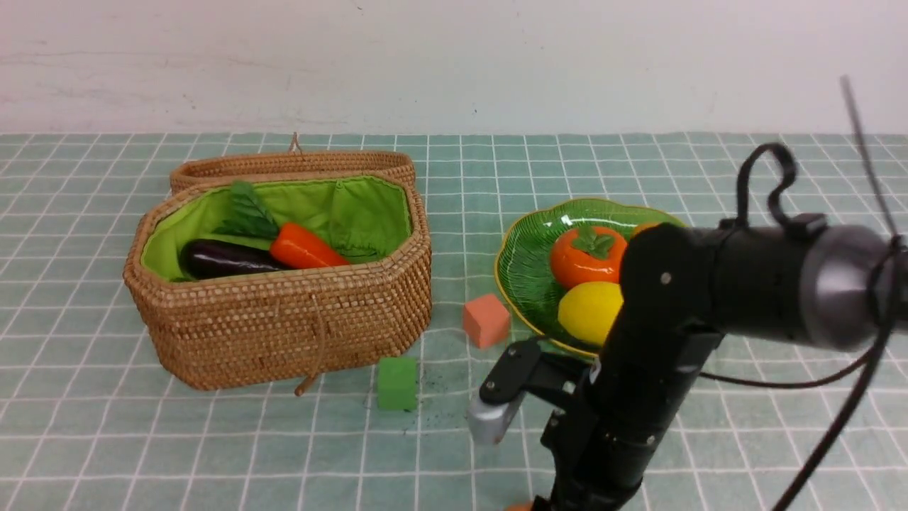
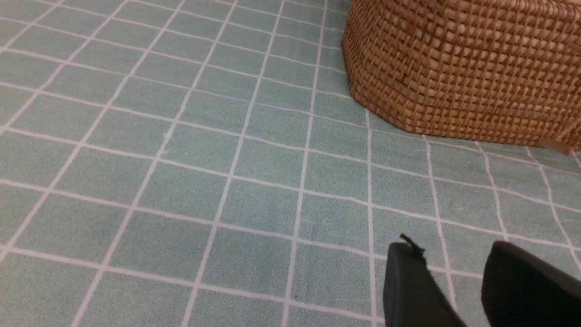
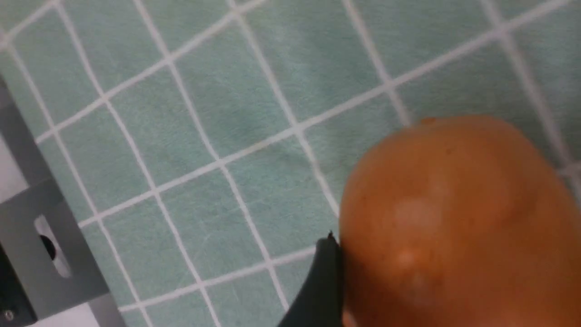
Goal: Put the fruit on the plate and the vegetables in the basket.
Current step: Use the right arm to grab a potato and put it into the left basket
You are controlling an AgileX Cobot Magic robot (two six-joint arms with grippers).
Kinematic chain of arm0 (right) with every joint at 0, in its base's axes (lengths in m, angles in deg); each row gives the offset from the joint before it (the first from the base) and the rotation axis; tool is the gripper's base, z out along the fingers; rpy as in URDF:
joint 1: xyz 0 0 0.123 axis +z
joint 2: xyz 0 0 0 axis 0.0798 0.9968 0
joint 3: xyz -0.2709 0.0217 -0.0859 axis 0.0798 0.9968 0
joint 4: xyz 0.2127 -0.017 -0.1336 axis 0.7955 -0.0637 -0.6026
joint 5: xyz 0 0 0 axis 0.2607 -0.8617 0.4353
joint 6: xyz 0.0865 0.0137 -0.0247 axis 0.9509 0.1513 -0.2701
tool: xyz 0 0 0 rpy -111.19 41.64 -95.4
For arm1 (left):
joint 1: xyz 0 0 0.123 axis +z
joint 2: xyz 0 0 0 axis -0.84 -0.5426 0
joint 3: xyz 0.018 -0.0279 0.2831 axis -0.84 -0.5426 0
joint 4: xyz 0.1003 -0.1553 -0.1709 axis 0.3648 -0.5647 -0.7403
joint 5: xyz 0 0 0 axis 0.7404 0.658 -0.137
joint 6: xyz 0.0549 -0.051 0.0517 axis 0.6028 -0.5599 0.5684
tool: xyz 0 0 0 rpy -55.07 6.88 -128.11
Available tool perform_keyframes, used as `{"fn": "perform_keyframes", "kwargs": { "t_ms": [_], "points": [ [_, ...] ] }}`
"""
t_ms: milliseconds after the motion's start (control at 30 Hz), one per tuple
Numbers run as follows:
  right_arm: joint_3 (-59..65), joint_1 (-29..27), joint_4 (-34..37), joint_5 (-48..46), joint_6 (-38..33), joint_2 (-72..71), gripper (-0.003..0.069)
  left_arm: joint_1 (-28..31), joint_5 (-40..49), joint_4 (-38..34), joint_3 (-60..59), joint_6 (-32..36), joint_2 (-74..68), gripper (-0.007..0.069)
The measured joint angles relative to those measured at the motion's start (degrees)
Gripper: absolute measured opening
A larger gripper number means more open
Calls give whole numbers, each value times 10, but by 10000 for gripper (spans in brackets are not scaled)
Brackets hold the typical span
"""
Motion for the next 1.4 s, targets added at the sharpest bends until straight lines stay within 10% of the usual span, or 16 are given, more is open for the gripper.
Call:
{"fn": "perform_keyframes", "kwargs": {
  "t_ms": [600,967,1400],
  "points": [
    [-216,0,78,-17,-39,-19,568,0,0,1,0,0,0,239],
    [-415,46,195,426,-147,136,568,0,0,1,0,0,0,239],
    [-433,59,203,403,-147,226,667,0,0,1,0,0,0,239]
  ]
}}
